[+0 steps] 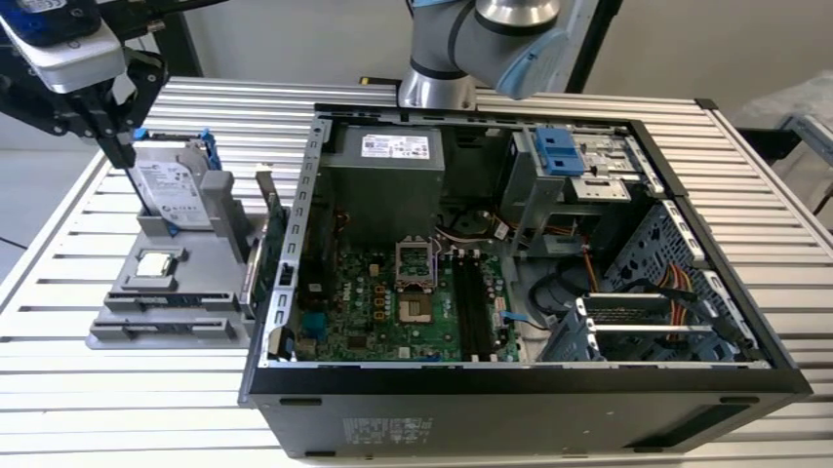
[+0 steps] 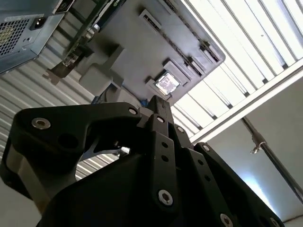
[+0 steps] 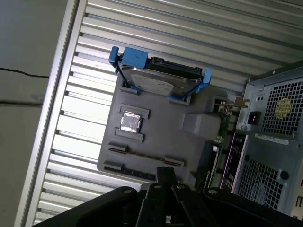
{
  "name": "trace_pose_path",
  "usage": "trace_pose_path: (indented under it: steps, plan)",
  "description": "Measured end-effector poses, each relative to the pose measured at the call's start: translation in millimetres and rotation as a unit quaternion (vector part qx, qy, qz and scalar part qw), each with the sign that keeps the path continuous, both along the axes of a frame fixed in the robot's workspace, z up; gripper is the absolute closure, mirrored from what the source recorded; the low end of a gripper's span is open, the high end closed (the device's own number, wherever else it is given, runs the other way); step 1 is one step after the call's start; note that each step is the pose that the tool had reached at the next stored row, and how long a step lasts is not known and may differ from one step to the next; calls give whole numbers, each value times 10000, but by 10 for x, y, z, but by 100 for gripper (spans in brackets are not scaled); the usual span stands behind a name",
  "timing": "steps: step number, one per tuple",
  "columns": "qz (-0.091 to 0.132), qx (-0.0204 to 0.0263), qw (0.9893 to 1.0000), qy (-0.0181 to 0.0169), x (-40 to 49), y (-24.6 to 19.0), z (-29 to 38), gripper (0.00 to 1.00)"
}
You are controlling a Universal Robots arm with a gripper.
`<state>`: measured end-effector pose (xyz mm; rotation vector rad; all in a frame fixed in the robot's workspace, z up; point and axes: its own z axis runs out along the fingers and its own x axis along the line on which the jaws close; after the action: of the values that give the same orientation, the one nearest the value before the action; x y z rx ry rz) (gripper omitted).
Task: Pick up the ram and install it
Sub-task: 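Pick up the ram and move it above insertion slot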
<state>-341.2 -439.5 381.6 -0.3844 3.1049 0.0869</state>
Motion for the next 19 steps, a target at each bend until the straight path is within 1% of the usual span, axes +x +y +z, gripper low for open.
trace_pose_path:
  steps: [4,10,14,19]
  plan:
    - [288,0,9996,0,0,0,0,100]
    - [626,0,9980,-1,0,0,0,100]
    - [823,0,9966,0,0,0,0,100]
    - [1075,-1,9942,0,0,1,0,100]
